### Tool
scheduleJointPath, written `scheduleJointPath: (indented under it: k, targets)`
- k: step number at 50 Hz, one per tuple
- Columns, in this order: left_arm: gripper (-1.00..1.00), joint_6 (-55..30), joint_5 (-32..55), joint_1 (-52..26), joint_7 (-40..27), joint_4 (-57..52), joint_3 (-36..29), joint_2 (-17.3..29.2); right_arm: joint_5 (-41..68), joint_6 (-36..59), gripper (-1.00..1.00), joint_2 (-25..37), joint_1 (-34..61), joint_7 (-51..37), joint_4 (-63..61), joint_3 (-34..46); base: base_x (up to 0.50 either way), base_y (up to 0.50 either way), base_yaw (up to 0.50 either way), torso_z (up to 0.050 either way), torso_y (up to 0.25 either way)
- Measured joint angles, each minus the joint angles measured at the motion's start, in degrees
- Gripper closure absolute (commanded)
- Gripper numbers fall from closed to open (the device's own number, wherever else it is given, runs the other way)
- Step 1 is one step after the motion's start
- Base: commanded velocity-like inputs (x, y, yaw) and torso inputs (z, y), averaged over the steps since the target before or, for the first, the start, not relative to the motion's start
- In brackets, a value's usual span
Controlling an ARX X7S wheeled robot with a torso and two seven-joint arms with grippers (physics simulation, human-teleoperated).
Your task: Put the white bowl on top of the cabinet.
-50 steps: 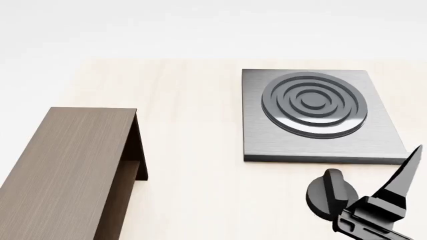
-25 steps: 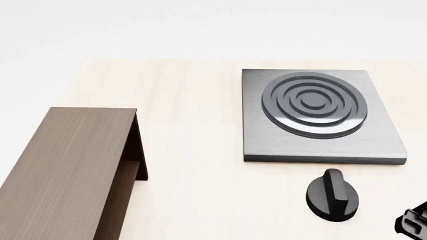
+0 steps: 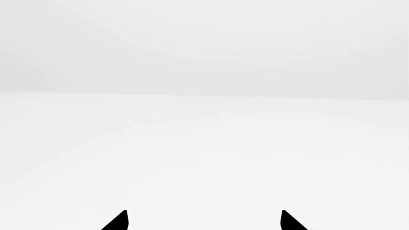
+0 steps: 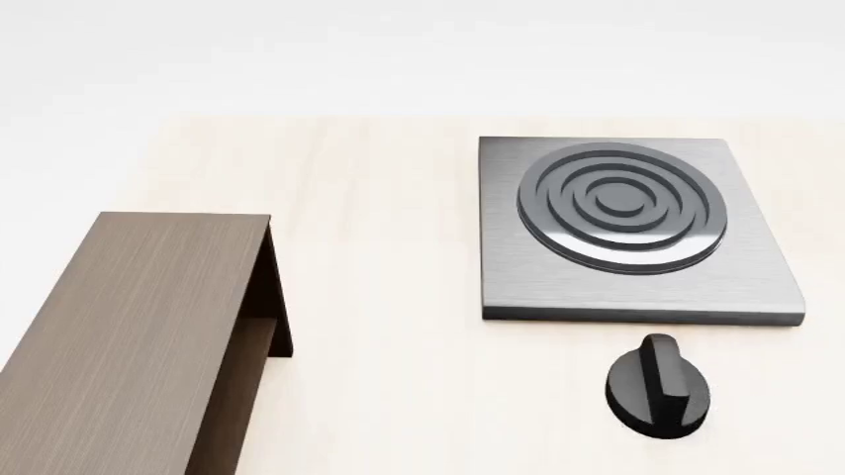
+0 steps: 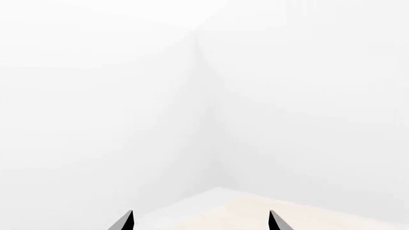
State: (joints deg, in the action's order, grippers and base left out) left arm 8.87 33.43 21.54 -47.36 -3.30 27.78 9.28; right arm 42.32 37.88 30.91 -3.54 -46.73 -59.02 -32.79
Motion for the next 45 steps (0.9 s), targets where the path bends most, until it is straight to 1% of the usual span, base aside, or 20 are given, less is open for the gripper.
scheduleJointPath:
  k: [19,31,45]
  targets:
    - [-1.0,0.35,0.26,0.12,-0.31,0.29,-0.37,0.29,13.67,10.75,-1.0,6.55,5.24,-14.01,2.8,-6.48,0.0,0.0,0.0,0.0,0.0]
    - [-1.0,0.53,0.46,0.11,-0.5,0.55,-0.57,0.49,22.35,15.43,-1.0,10.14,9.72,-20.77,6.12,-8.11,0.0,0.0,0.0,0.0,0.0]
    - [-1.0,0.76,0.68,0.25,-0.71,0.71,-0.75,0.69,30.61,19.23,-1.0,12.48,13.23,-29.02,10.63,-9.67,0.0,0.0,0.0,0.0,0.0]
